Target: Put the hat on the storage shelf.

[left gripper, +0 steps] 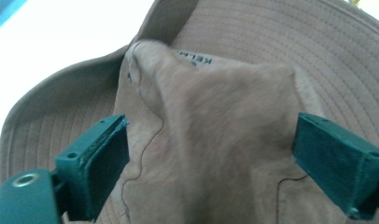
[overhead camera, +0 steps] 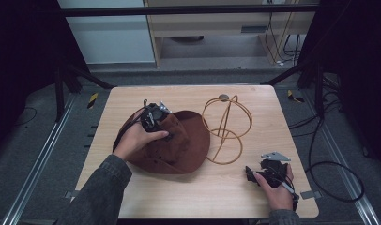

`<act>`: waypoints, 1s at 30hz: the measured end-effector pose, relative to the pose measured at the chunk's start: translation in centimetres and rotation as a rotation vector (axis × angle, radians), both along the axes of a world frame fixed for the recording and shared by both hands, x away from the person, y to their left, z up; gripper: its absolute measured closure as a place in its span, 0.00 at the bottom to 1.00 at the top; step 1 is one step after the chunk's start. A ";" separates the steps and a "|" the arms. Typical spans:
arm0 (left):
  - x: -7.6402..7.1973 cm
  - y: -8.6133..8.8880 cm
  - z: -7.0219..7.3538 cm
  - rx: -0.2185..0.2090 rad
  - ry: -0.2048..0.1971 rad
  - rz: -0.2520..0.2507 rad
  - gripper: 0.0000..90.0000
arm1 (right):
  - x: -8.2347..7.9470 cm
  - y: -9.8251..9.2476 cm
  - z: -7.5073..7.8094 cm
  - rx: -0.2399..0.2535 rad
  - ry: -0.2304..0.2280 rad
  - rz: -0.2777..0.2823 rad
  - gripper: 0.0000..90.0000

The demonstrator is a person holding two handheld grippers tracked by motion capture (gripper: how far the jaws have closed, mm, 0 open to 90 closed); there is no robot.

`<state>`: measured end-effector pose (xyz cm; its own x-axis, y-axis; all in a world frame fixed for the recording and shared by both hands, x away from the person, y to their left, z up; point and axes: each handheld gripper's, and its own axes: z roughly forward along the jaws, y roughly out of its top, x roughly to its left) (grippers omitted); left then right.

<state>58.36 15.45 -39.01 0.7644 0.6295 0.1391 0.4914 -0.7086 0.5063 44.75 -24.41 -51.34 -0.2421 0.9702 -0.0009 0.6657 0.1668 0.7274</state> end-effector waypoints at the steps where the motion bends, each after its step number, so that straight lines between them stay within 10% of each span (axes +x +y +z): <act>1: 0.2 0.4 -0.3 0.007 0.012 0.001 0.15 | 0.0 0.0 0.0 -0.001 0.000 0.000 0.01; 12: 0.0 1.1 -1.2 0.003 0.073 -0.024 0.41 | 0.0 0.0 0.0 0.000 0.000 0.000 0.01; 25: 0.1 1.7 -1.0 -0.025 0.107 -0.024 0.97 | 0.0 0.0 0.0 0.000 0.000 -0.001 0.01; 30: -0.1 2.7 -0.3 -0.039 0.085 -0.009 0.98 | 0.0 0.0 0.0 0.000 0.001 -0.001 0.01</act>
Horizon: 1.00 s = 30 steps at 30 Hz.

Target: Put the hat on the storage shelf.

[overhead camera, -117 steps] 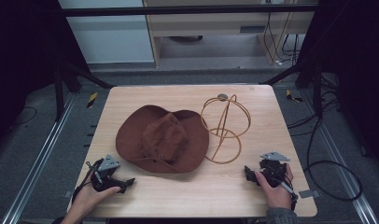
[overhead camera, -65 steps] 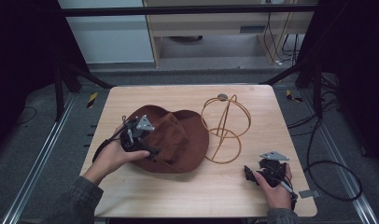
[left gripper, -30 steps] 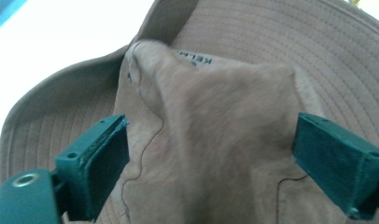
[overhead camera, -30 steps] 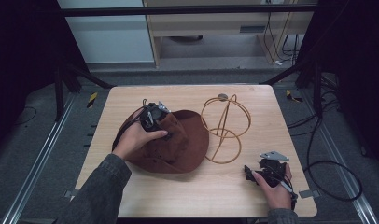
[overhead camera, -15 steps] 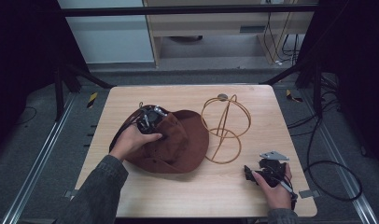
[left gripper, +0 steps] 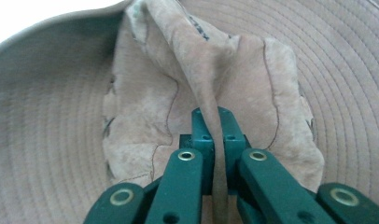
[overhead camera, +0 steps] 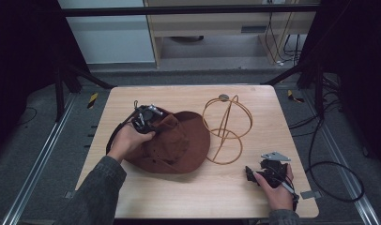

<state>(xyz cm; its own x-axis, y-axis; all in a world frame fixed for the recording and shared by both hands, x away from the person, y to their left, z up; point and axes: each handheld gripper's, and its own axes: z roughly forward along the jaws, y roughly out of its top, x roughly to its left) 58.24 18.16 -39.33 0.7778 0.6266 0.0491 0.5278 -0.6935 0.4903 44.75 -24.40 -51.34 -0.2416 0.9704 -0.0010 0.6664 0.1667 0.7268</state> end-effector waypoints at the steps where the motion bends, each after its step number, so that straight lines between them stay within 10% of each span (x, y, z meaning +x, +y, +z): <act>1: -0.1 0.2 0.2 0.000 -0.007 0.001 0.98 | 0.0 0.0 0.0 0.000 0.000 0.000 0.01; 19: -3.0 4.1 4.3 -0.046 -0.111 0.004 0.98 | 0.0 0.0 0.0 -0.001 -0.001 -0.010 0.00; 30: -5.2 4.8 7.0 -0.002 -0.146 -0.040 0.98 | -0.1 0.1 0.0 0.001 0.000 -0.010 0.00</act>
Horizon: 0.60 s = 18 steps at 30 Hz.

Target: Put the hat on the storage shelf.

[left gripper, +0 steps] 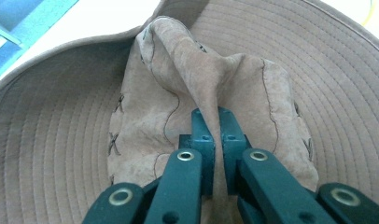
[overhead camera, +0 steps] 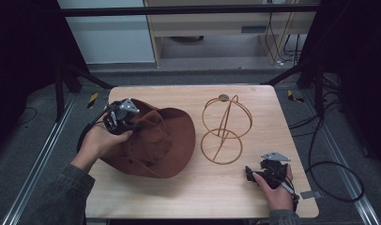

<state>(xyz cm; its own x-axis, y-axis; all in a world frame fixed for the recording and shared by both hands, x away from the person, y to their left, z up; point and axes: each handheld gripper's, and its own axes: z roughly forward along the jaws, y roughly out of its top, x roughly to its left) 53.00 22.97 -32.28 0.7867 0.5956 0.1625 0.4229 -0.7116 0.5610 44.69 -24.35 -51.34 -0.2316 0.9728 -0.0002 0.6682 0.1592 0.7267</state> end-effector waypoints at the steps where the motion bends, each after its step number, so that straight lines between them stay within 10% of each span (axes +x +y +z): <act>1: -0.2 0.1 0.2 0.000 -0.004 -0.002 0.98 | 0.0 0.0 0.0 -0.001 -0.001 0.001 0.00; 18: -2.0 1.5 2.6 -0.056 -0.050 -0.020 0.98 | 0.0 0.0 0.0 0.000 -0.001 -0.004 0.00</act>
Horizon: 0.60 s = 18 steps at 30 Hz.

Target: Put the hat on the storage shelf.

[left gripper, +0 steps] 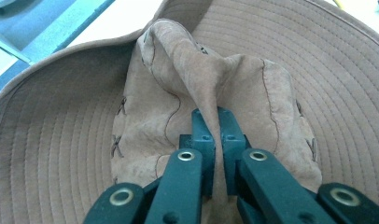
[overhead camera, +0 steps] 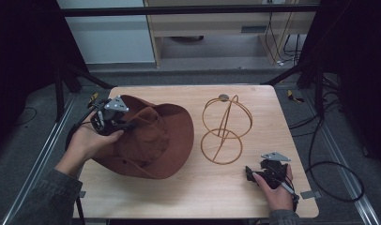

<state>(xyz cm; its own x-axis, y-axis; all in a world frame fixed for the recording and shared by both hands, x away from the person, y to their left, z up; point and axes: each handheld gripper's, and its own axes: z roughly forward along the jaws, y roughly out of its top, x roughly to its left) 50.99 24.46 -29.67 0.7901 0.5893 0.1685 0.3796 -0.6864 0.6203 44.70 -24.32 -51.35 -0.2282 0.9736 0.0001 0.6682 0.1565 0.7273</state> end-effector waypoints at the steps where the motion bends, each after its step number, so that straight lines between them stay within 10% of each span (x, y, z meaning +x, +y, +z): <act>1: -0.1 0.0 0.1 -0.003 -0.002 -0.003 0.98 | 0.0 0.0 0.0 -0.002 -0.001 0.001 0.00; 18: -2.0 0.2 3.0 -0.018 -0.057 -0.040 0.98 | 0.0 0.0 0.0 0.000 0.000 0.001 0.00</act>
